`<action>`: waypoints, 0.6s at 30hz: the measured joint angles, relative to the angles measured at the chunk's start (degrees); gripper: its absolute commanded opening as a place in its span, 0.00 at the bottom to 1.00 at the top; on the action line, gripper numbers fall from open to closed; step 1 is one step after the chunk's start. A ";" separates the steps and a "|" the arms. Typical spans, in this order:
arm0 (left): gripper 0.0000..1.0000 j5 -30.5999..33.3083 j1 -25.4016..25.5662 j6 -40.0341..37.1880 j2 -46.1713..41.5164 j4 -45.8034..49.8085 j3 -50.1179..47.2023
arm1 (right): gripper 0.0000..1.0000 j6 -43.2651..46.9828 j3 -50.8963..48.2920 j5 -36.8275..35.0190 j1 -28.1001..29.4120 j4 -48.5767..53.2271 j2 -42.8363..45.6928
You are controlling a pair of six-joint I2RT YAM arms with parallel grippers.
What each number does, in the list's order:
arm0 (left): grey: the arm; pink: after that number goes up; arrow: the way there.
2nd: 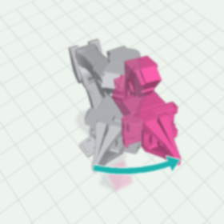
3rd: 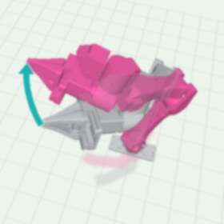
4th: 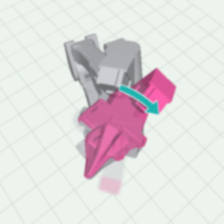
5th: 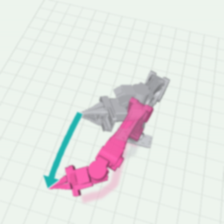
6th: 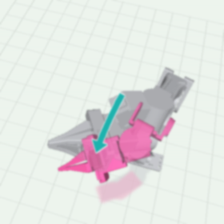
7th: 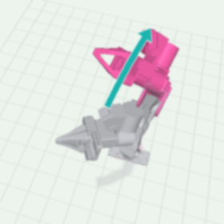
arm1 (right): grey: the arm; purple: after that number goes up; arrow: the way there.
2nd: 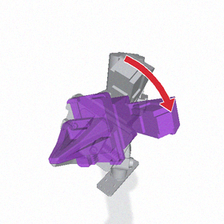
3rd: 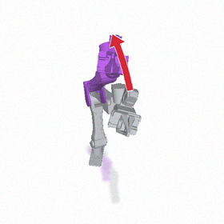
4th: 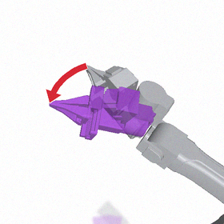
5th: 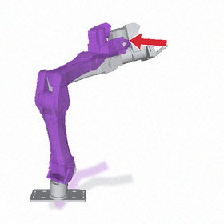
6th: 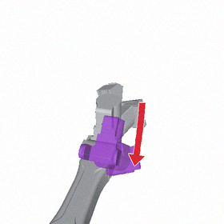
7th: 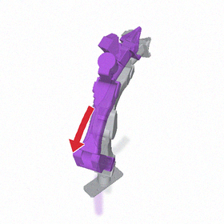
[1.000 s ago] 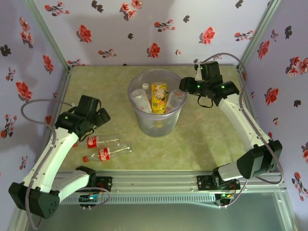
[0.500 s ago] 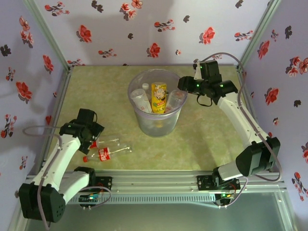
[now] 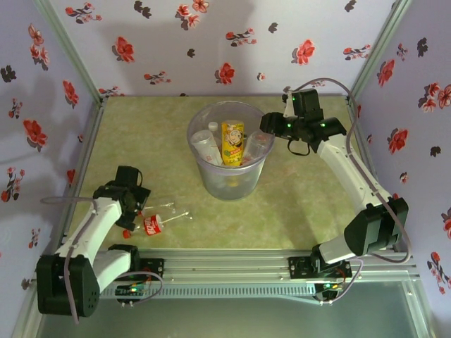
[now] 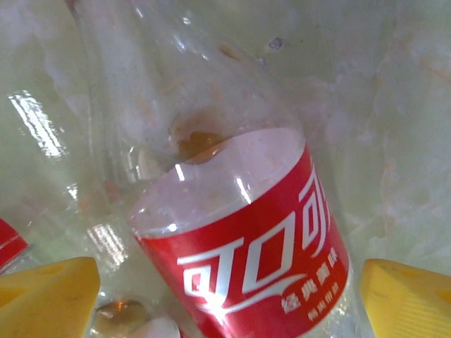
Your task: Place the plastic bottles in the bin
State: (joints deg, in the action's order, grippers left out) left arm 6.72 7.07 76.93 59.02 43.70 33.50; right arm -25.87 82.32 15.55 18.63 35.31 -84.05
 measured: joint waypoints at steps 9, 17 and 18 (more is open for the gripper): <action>0.92 -1.01 -1.31 1.70 4.20 -6.84 -2.19 | 0.54 0.20 0.00 0.00 0.00 0.02 0.00; 0.79 -1.55 -2.10 2.51 7.93 -9.92 -3.17 | 0.55 0.37 0.00 -0.02 0.00 0.02 0.00; 0.75 -1.51 -2.12 2.64 7.93 -9.70 -3.23 | 0.54 0.37 0.00 -0.02 0.00 0.02 0.00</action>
State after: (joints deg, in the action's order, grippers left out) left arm 5.21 4.95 79.57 66.96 34.00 30.26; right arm -25.50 82.32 15.53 18.63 35.33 -84.05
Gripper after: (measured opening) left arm 0.801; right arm 0.547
